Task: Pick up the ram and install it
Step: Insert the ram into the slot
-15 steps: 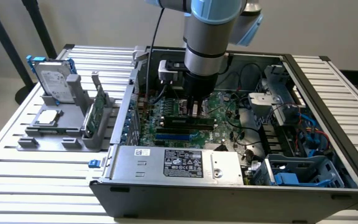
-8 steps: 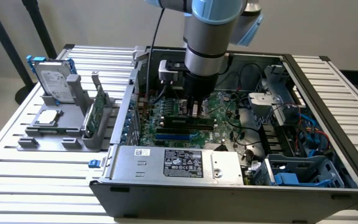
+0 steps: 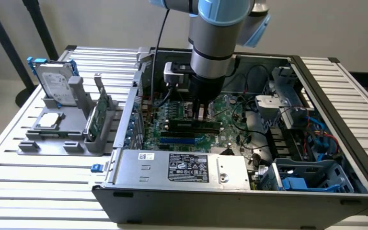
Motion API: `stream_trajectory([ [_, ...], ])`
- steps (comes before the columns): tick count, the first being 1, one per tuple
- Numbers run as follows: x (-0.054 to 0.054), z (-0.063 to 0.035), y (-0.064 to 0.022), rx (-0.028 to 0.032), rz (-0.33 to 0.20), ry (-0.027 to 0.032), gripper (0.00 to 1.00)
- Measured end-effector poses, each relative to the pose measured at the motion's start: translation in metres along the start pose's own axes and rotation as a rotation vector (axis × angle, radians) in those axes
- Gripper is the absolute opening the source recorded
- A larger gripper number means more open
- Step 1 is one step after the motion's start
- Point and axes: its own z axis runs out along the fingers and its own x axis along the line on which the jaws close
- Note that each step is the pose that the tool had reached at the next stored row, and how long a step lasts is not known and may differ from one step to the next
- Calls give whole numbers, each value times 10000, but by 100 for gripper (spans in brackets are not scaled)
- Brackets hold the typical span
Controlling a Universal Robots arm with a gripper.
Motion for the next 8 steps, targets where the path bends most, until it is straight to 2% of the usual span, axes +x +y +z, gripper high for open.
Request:
stream_trajectory([
  [8,1,9,4,0,0,1,14],
])
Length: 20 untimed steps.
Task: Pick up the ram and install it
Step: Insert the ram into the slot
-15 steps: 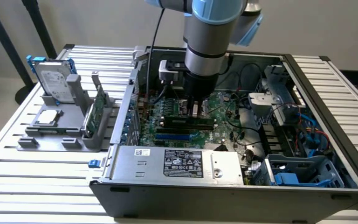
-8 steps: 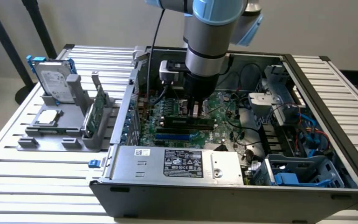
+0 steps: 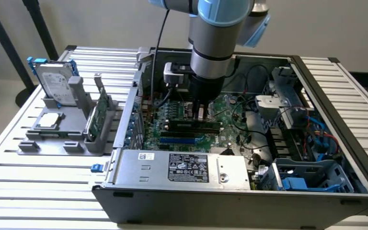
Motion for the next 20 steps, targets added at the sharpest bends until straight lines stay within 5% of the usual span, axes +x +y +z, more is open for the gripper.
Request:
stream_trajectory([
  [15,-3,34,2,-1,17,-2,14],
  [18,-8,32,1,-20,21,-32,14],
  [20,-5,-12,5,-75,24,0,14],
])
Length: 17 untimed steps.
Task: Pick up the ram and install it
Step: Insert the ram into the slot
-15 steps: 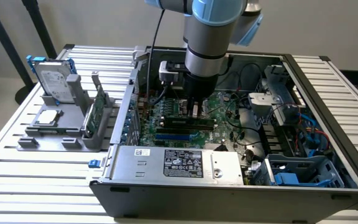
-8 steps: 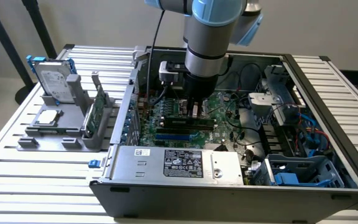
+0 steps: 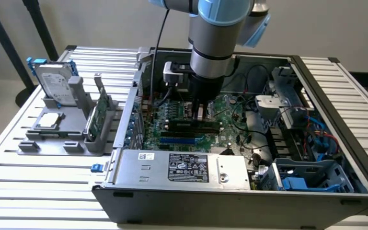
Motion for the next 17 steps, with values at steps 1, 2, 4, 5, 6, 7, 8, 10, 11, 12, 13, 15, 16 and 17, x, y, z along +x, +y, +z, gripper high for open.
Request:
stream_trajectory([
  [1,0,-9,1,-20,1,3,14],
  [2,0,-10,1,-27,2,0,14],
  [4,0,-12,0,-38,0,4,14],
  [5,0,-16,1,-43,1,5,14],
  [6,0,-18,-1,-45,0,8,14],
  [7,0,-18,-4,-44,-1,5,14],
  [8,0,-19,-8,-45,-1,6,14],
  [10,-1,-20,-16,-45,0,7,14],
  [11,-1,-20,-17,-45,0,7,14],
  [12,-1,-20,-17,-45,1,6,14],
  [13,-1,-20,-17,-45,2,6,14],
  [15,-1,-20,-18,-45,0,6,14],
  [16,-1,-20,-18,-45,0,7,14],
  [17,-1,-19,-18,-45,0,7,14],
])
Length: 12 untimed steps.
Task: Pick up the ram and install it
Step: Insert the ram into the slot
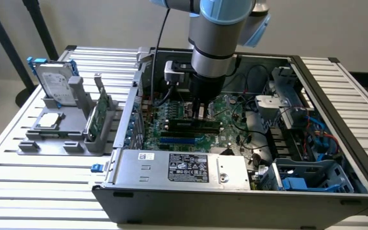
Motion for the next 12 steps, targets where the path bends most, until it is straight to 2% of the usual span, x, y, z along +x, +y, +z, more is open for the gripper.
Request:
stream_trajectory([
  [12,1,36,-5,0,1,0,14],
])
